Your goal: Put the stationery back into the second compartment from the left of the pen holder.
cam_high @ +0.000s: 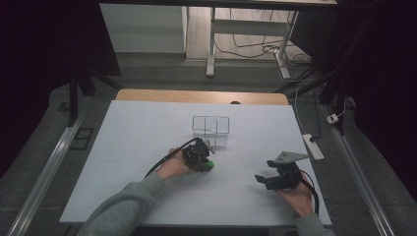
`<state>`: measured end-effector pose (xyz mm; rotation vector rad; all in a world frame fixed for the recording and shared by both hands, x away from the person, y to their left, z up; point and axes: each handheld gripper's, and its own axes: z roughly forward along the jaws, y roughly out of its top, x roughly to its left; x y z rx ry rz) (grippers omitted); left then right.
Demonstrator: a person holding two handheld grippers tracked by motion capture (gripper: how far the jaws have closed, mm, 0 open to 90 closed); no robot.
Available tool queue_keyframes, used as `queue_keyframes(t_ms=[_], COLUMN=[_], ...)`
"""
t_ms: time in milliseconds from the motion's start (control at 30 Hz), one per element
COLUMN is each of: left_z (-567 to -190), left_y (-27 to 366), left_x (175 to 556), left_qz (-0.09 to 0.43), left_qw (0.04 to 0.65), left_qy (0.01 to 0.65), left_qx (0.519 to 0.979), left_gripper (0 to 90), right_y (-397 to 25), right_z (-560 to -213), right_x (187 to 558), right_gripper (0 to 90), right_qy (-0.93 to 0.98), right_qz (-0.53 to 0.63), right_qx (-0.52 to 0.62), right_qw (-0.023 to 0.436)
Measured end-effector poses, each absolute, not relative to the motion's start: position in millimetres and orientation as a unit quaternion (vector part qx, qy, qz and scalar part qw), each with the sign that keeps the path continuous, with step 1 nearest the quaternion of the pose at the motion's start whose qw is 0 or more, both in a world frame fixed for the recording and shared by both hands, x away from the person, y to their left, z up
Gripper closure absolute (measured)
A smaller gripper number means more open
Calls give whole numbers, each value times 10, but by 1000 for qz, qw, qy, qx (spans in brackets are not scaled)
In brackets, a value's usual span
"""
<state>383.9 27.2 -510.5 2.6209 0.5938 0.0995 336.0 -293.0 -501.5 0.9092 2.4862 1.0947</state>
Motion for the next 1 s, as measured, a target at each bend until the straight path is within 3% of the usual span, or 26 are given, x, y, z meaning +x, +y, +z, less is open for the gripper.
queue_keyframes(t_ms=[300,1000], left_z=[-5102,-4729], left_y=[296,603], left_x=[3845,3832], left_qz=[40,51], left_qw=[234,324], left_qy=[214,225], left_qx=[948,918], left_gripper=[662,662], right_y=[-2931,-2930], right_z=[-5017,-5017], right_x=[3361,3362], right_gripper=[214,215], right_qy=[860,860], right_qz=[377,376], right_qx=[315,315], right_qw=[138,140])
